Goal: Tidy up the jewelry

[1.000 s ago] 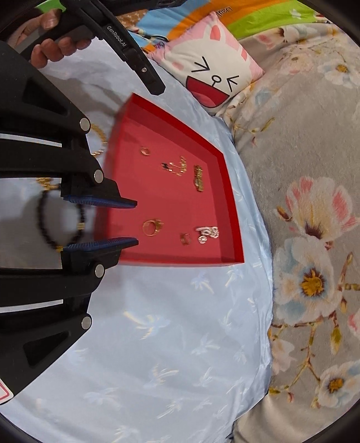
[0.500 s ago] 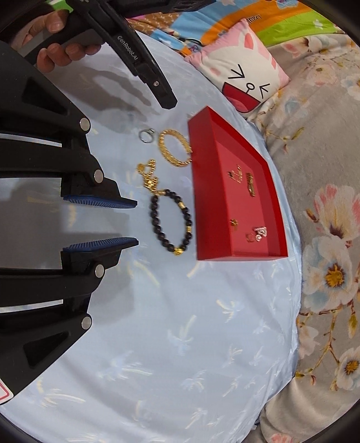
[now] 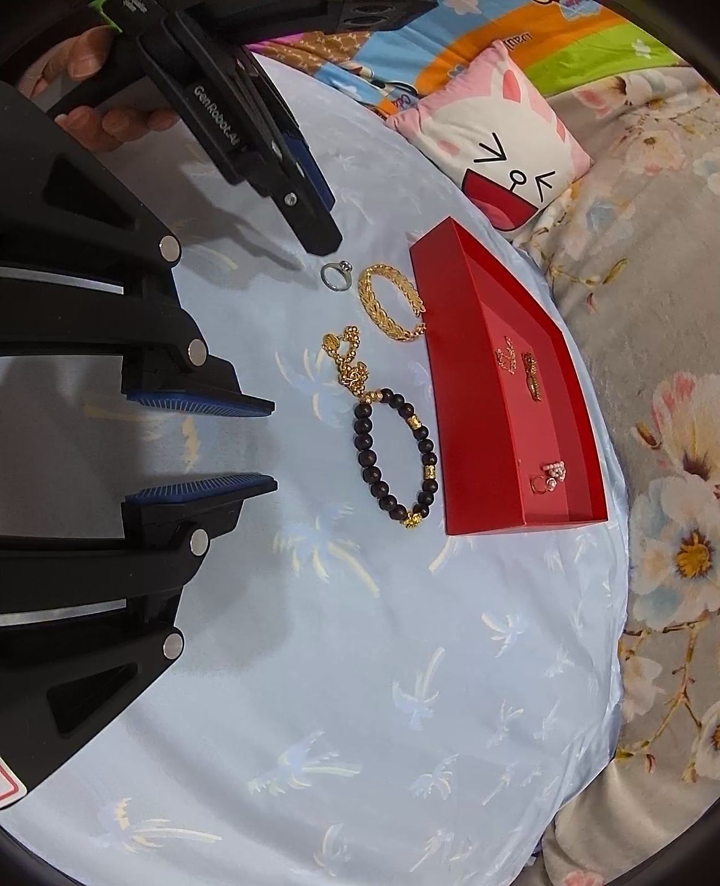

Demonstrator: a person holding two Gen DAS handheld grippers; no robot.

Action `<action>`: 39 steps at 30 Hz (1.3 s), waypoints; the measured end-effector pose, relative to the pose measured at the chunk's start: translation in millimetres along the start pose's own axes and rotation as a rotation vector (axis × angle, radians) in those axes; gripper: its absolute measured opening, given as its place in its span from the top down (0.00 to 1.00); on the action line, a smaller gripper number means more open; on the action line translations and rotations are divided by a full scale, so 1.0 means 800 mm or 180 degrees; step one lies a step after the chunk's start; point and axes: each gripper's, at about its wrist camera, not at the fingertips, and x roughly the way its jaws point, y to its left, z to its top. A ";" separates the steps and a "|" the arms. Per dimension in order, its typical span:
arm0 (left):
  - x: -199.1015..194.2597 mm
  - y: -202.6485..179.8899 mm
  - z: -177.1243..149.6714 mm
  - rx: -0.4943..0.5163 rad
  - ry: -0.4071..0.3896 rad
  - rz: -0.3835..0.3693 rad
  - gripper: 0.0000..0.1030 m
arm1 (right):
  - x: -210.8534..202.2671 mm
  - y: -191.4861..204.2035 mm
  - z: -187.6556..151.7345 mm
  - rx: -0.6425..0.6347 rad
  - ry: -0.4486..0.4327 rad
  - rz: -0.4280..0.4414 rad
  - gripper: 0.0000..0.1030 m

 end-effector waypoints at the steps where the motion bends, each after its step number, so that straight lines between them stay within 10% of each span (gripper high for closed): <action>1: 0.005 -0.004 0.003 0.0025 0.0029 0.0016 0.49 | 0.000 -0.001 0.001 0.0011 -0.0001 0.0011 0.79; 15: 0.035 -0.005 0.014 -0.0041 0.0245 0.0119 0.96 | -0.002 0.001 0.012 0.0004 -0.0020 0.0111 0.79; 39: -0.007 0.035 0.006 -0.0283 0.0047 -0.0028 0.97 | 0.048 0.041 0.042 -0.0200 0.0109 0.0247 0.79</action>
